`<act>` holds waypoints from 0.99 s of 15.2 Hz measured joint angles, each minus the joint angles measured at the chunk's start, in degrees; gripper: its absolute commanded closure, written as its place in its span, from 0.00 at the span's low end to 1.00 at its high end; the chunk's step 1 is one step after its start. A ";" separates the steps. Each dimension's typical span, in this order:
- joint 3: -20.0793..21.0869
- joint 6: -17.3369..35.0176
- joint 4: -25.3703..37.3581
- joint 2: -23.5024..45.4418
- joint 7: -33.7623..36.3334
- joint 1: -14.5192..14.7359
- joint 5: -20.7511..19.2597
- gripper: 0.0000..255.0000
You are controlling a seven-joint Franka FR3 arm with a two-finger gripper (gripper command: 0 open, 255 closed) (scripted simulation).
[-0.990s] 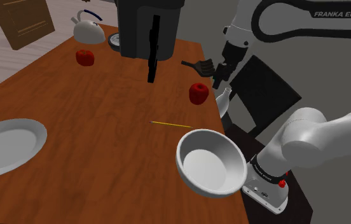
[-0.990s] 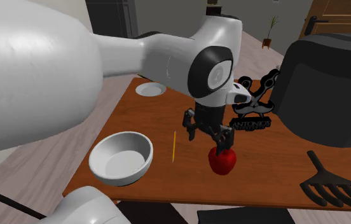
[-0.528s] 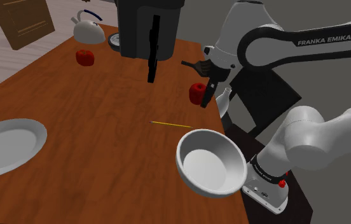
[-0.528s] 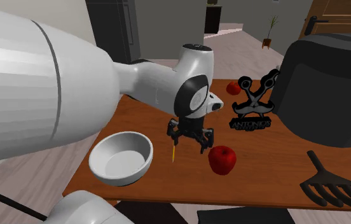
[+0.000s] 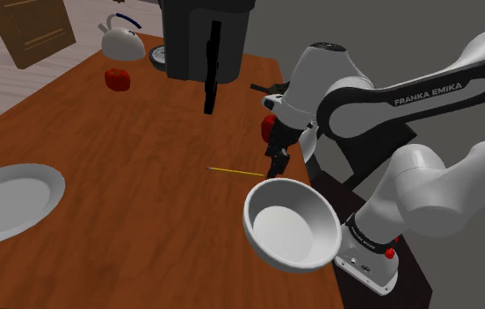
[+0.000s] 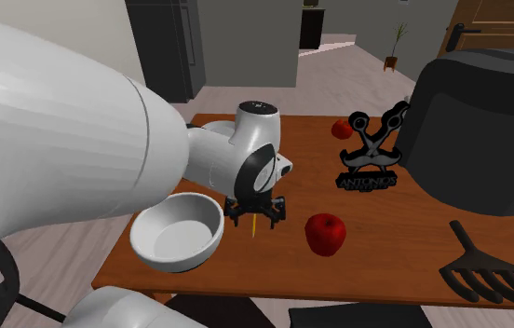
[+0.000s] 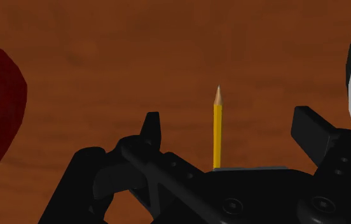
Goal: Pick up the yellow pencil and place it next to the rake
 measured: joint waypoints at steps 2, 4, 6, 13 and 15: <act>-0.01 2.35 -0.80 1.34 -0.38 0.32 0.24 0.00; -0.45 4.93 -0.62 2.64 -0.79 0.17 0.31 0.00; -0.77 8.42 -1.17 3.18 -1.04 0.12 0.40 0.00; -0.31 8.19 -2.48 4.81 -0.58 1.08 0.53 1.00; -0.35 7.90 -2.24 4.82 -0.52 1.03 0.46 1.00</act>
